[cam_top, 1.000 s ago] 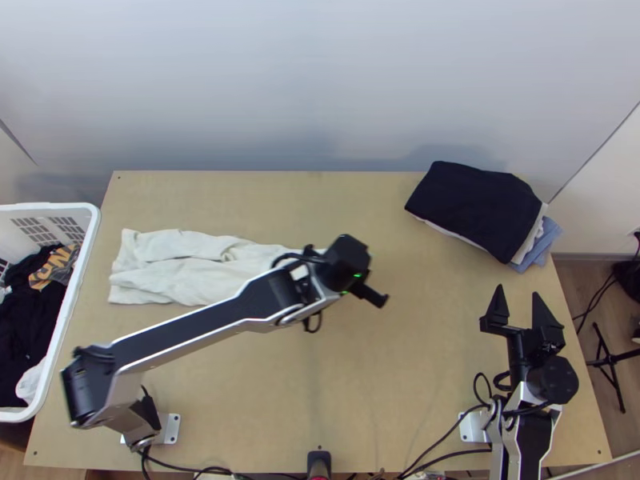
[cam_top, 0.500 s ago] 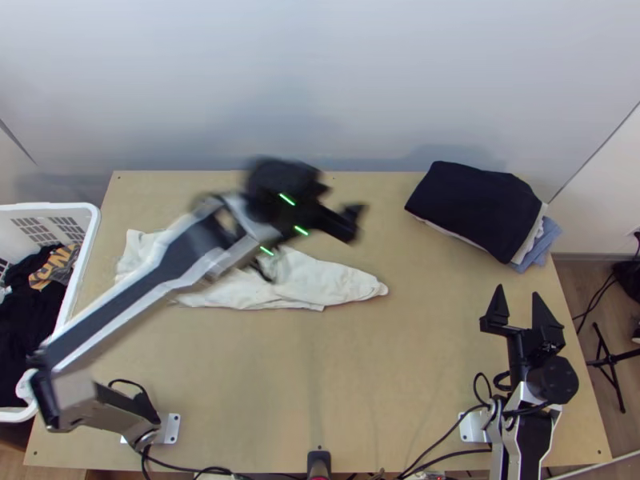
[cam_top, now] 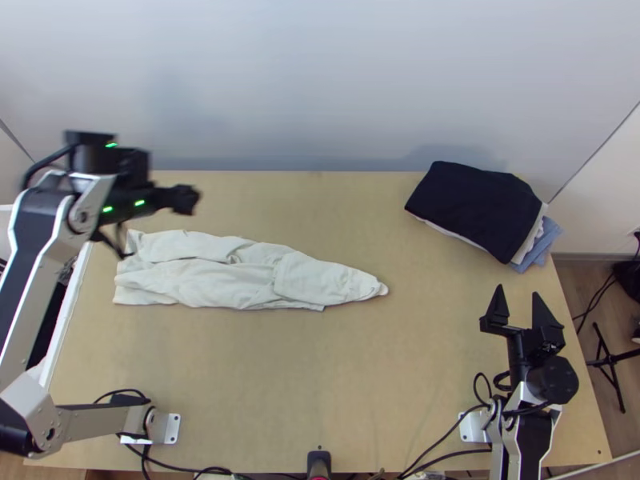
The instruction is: Fold the t-shirt
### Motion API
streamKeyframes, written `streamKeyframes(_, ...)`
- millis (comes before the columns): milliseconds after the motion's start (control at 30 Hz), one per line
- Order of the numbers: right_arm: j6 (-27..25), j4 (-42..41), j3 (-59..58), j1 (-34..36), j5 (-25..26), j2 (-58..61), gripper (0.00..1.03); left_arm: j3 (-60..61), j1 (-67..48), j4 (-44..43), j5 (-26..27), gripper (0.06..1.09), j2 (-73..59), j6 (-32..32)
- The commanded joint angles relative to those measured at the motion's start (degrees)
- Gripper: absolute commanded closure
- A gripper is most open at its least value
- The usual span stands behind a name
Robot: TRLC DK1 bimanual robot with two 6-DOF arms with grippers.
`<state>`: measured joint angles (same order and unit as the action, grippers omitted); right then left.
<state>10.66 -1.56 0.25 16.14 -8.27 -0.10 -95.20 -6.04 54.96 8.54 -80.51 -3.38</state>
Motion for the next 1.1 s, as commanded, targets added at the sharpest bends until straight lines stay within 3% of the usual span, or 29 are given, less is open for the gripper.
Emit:
streamKeyframes(0,0.0,0.0,0.0,0.0,0.0,0.0,0.03,11.9,18.0,1.6,1.3,0.10,6.2,3.9)
streamKeyframes(267,0.0,0.0,0.0,0.0,0.0,0.0,0.03,23.0,26.8,2.3,1.5,0.10,12.0,4.3)
streamKeyframes(567,0.0,0.0,0.0,0.0,0.0,0.0,0.03,23.7,27.0,7.6,1.5,0.10,17.0,0.8)
streamKeyframes(833,0.1,0.0,0.0,-0.1,0.0,0.0,0.03,28.1,30.0,5.3,0.3,0.10,17.8,1.0)
streamKeyframes(900,1.7,0.0,0.0,-0.1,0.0,0.0,0.03,29.4,31.5,4.7,0.2,0.10,17.8,1.4)
streamKeyframes(967,7.0,0.0,0.0,-0.1,0.0,0.0,0.03,31.3,32.1,4.0,-0.1,0.10,17.8,1.8)
streamKeyframes(1067,7.4,0.0,0.0,-6.4,0.1,0.0,0.03,35.5,32.2,3.0,-1.3,0.10,17.7,4.0)
